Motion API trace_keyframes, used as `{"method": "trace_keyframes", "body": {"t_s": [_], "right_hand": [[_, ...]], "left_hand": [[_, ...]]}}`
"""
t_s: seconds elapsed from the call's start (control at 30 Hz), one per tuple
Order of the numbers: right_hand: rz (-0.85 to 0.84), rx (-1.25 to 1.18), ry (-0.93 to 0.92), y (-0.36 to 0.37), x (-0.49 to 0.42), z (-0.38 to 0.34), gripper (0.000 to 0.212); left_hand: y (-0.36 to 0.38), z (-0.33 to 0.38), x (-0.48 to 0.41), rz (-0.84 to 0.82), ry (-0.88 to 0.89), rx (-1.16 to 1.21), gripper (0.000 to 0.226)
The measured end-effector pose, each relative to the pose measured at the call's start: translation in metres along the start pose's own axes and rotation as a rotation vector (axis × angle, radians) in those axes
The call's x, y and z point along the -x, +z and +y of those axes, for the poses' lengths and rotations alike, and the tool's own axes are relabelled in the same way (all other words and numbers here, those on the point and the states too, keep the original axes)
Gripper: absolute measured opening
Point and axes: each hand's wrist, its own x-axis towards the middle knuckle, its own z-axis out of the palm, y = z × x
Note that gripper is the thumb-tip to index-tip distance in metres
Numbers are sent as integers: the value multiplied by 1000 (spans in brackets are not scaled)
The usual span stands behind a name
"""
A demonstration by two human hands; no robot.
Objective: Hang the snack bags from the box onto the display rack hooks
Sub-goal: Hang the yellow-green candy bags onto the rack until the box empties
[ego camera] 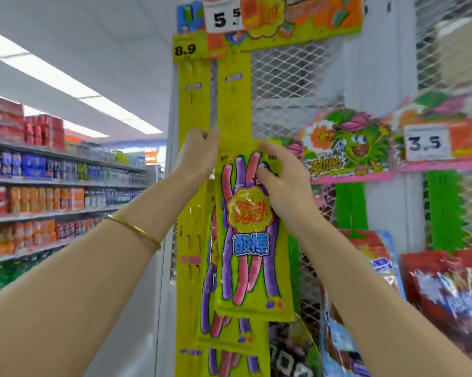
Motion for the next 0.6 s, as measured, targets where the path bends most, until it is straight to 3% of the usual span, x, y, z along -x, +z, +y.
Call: {"method": "trace_keyframes", "body": {"t_s": [0.07,0.13,0.23,0.43,0.6], "right_hand": [[-15,4,7,8,-16,1,43],[-36,6,19,14,-28,3,44],[-45,88,9,22,-41,8,46],[-69,223,17,23,-46,9,47],[-137,230,54,21,-41,0,42]], "left_hand": [[3,1,-8,37,-11,11,38],[6,1,-13,65,-29,26,25],[11,-4,-19,80,-47,30,38],[20,-6,-24,94,-173,172,40],[17,-1,-23,49,-215,201,12]]}}
